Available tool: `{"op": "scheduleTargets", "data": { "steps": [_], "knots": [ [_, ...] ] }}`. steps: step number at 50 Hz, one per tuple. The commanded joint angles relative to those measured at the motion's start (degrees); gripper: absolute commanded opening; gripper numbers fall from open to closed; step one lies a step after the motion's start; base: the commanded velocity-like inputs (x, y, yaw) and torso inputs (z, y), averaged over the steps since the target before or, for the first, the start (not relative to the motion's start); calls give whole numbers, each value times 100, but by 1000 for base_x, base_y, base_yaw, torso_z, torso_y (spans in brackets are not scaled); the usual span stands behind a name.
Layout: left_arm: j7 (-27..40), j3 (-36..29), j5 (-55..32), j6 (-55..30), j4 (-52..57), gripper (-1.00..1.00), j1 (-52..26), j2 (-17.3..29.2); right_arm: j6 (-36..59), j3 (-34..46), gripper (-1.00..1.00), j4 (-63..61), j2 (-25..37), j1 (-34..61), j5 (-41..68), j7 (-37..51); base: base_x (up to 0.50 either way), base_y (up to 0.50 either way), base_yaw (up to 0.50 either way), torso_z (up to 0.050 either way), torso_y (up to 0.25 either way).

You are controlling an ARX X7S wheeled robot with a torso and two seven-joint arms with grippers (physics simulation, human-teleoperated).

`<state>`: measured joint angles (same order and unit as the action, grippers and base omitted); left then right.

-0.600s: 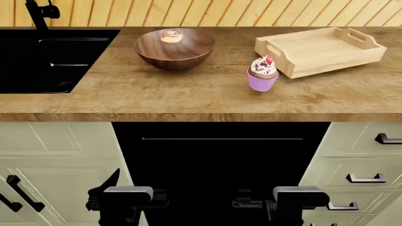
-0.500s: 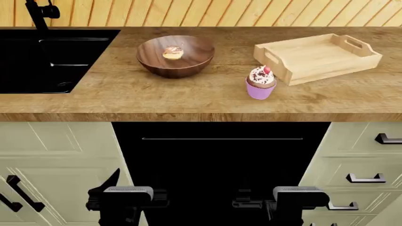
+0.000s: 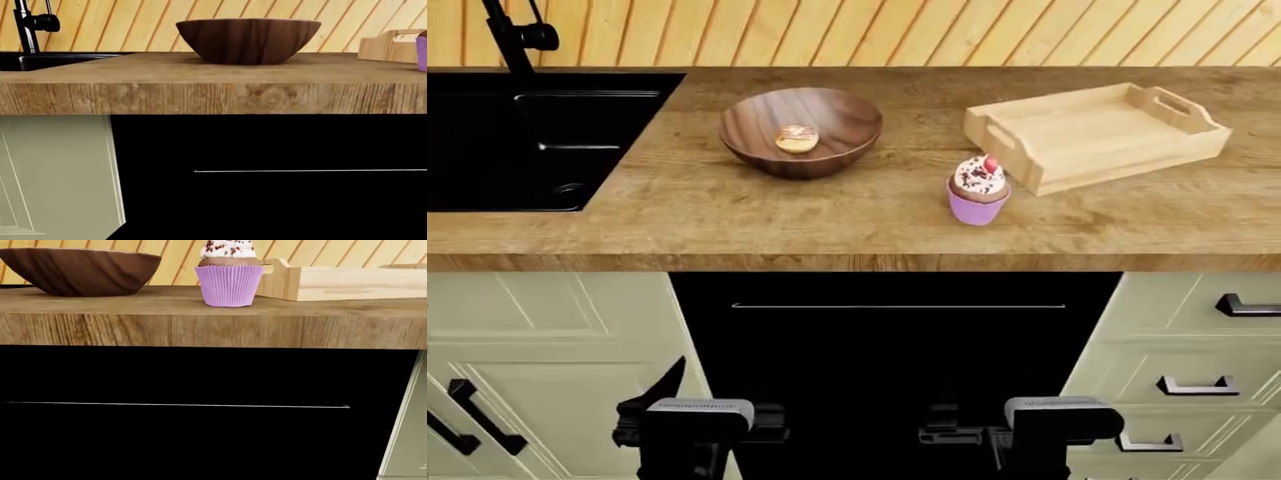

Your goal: Pick up the bowl with donut and place it on the tray. Pick up the cupcake and place it on the tray.

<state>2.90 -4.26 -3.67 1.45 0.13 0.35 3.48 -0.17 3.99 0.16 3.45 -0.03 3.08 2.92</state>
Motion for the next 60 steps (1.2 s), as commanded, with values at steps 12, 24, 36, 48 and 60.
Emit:
{"op": "scheduleTargets", "data": {
  "steps": [12, 24, 36, 48, 60],
  "knots": [
    [123, -215, -202, 28, 2, 100, -19, 182, -9, 196, 100, 18, 161, 37, 175, 174, 0, 0, 0, 50, 0],
    [245, -282, -263, 99, 46, 100, 19, 252, -71, 299, 100, 52, 236, 37, 241, 256, 0, 0, 0, 39, 0],
    [322, -350, -331, 184, 56, 100, 42, 312, -19, 300, 100, 72, 289, 51, 446, 307, 0, 0, 0, 0, 0],
    [549, -253, -678, -328, 1388, 100, 279, 407, 367, 98, 100, -1088, 380, -171, 673, 707, 0, 0, 0, 0, 0],
    [1163, 68, -1217, -2303, 3147, 100, -104, 694, 1898, -201, 100, -2945, 744, -155, 1103, 1085, 0, 0, 0, 0, 0]
  ]
}}
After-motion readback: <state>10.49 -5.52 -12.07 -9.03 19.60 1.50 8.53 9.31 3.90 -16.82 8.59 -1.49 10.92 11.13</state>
